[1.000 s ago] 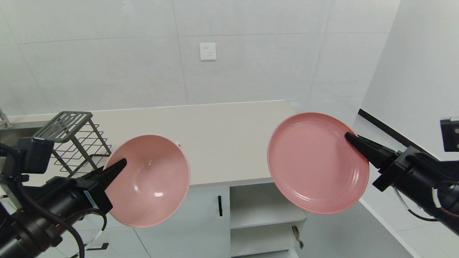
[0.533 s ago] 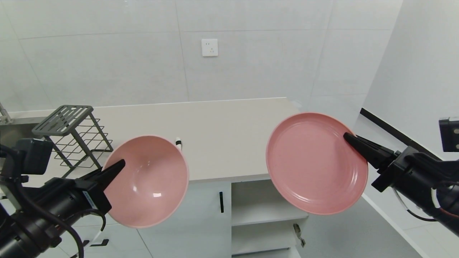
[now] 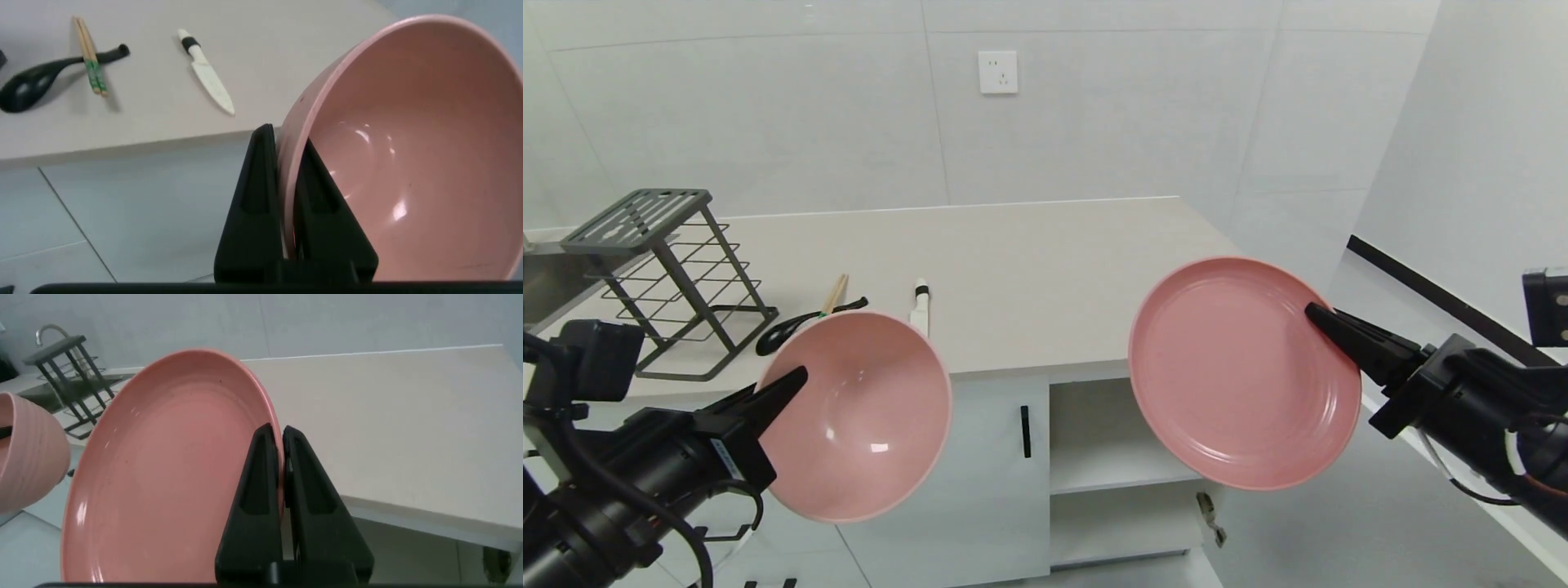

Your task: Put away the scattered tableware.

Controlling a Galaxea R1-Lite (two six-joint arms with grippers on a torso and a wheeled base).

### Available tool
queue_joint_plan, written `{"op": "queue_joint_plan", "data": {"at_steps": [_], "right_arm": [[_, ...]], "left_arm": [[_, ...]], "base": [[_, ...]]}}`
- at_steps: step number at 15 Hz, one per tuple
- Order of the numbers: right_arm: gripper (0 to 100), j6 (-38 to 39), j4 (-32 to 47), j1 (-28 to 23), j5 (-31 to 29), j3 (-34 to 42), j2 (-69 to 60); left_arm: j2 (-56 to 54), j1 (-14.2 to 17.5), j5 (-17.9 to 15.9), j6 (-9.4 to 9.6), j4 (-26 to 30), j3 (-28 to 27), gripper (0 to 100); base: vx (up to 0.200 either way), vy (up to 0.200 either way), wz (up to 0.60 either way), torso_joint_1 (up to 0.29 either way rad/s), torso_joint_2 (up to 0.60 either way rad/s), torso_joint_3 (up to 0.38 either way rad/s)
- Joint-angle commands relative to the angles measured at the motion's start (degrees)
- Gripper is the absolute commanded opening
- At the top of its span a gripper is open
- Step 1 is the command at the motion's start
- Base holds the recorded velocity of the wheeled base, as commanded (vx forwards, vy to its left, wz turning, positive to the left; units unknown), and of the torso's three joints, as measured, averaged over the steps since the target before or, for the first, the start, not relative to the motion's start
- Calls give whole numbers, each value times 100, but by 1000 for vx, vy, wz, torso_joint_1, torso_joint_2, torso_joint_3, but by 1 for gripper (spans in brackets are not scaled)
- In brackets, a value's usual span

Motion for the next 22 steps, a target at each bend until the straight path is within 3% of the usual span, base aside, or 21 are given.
{"op": "queue_joint_plan", "data": {"at_steps": [1,18,22], "right_arm": [[0,-1,-6,2,6,-2,10],[0,-1,-6,10,6,51,98],[0,-1,-6,2,-3,77,238]], "left_arm": [[11,1,1,-1,-3,-4,0],[20,-8,-8,-27,6,58,0],[55,-166,-8,-36,6,102,0]], "base": [[0,0,0,-271,535,256],[0,0,0,-255,467,217],[0,0,0,-245,311,118]]}}
